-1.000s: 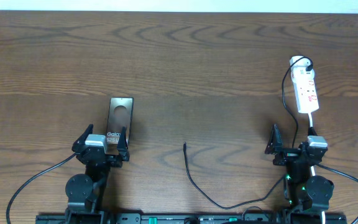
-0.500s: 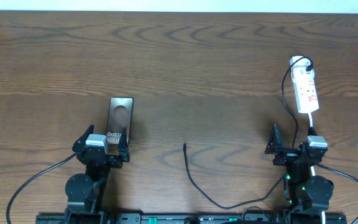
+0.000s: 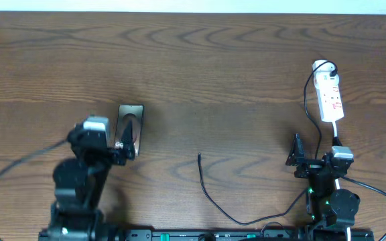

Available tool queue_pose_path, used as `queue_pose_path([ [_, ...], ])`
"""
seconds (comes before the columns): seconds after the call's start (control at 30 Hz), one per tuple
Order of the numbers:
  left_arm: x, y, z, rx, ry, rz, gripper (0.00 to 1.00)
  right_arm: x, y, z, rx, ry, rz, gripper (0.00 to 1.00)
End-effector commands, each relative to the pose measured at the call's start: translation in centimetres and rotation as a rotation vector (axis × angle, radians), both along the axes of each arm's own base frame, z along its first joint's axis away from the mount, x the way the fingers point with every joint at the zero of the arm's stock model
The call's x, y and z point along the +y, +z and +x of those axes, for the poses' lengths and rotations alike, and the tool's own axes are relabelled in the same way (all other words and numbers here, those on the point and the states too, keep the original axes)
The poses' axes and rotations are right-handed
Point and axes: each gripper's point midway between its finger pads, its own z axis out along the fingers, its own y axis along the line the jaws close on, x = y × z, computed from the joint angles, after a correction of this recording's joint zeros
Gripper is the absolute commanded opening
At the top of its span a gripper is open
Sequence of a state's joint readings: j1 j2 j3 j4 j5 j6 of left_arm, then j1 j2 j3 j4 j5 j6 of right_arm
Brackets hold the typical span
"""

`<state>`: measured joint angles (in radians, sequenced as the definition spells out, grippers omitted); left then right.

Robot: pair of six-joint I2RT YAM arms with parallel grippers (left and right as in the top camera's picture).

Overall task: Plug charger to phone and switch on socket
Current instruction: 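Move the left gripper down over the Galaxy phone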

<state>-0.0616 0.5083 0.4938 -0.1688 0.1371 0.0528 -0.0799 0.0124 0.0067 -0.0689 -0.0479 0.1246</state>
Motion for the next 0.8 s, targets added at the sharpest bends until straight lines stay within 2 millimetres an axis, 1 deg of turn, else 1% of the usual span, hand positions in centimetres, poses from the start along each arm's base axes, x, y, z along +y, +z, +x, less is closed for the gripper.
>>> queue_pose_path([
  [0.0, -0.3, 1.3, 1.6, 0.085, -0.015, 0.012, 0.90, -0.1, 0.0, 0.0, 0.001, -0.005, -0.010, 0.99],
  [0.13, -0.4, 1.0, 3.2, 0.263, -0.015, 0.021, 0.90, -0.1, -0.1, 0.0, 0.001, -0.005, -0.010, 0.99],
  [0.33, -0.5, -0.6, 5.5, 0.546, -0.012, 0.039, 0.90, -0.1, 0.0, 0.0, 0.001, -0.005, -0.010, 0.99],
  [0.4, -0.5, -1.5, 6.2, 0.624, -0.012, 0.043, 0.90, -0.1, 0.0, 0.0, 0.001, -0.005, -0.010, 0.99],
  [0.5, -0.6, -3.6, 7.1, 0.725, -0.014, 0.048, 0.90, -0.1, -0.1, 0.0, 0.001, -0.005, -0.010, 0.99],
  [0.6, -0.6, -6.3, 7.5, 0.808, -0.013, 0.052, 0.90, -0.1, 0.0, 0.0, 0.001, -0.005, -0.010, 0.99],
  [0.77, -0.6, -8.9, 7.9, 0.888, -0.013, 0.057, 0.90, -0.1, 0.0, 0.0, 0.001, -0.005, -0.010, 0.99],
])
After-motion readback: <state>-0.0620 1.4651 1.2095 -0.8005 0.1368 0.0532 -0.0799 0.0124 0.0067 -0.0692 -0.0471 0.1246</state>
